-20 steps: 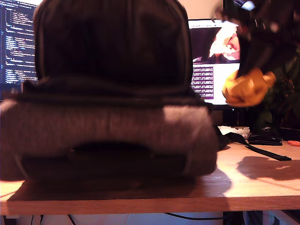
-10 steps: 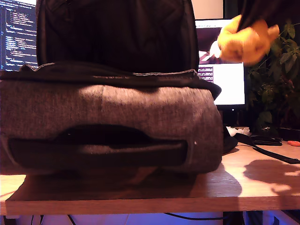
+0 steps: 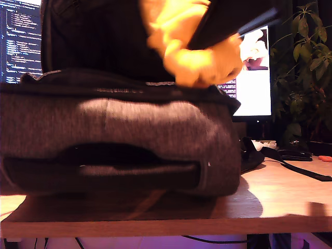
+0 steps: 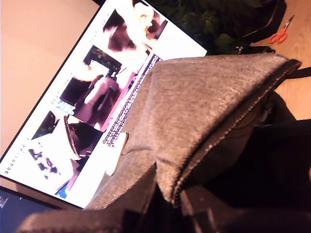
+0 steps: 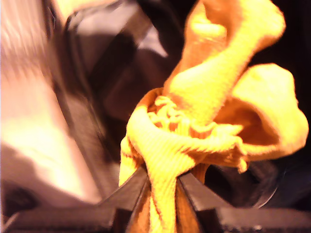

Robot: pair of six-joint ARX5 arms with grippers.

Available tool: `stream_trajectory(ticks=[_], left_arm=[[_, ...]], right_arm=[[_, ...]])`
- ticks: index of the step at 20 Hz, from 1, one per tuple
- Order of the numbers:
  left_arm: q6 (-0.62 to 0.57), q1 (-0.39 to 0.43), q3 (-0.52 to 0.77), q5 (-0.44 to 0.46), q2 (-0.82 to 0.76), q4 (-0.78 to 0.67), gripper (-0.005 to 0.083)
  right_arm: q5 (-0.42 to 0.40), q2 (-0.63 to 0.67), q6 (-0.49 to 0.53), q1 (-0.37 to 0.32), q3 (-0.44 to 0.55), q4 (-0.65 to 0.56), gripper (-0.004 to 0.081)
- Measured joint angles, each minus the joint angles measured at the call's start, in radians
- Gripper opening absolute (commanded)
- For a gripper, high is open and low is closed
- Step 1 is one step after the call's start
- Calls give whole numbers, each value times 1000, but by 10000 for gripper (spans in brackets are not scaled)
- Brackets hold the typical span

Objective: Pack the pair of socks inside the grey Google backpack

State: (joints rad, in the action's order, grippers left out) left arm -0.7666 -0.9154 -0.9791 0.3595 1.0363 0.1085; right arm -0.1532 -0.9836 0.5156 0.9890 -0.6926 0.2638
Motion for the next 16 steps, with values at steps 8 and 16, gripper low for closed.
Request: stream_trajectory(ticks=[8,16], left_arm=[[0,0,0,-3,0,5,-24],[0,2,0,-21,0,6,-24]], right_arm=[[-101,-197,728,-24,-1,-375,-11],[3,-349,868,-150,-6,-658,-11]])
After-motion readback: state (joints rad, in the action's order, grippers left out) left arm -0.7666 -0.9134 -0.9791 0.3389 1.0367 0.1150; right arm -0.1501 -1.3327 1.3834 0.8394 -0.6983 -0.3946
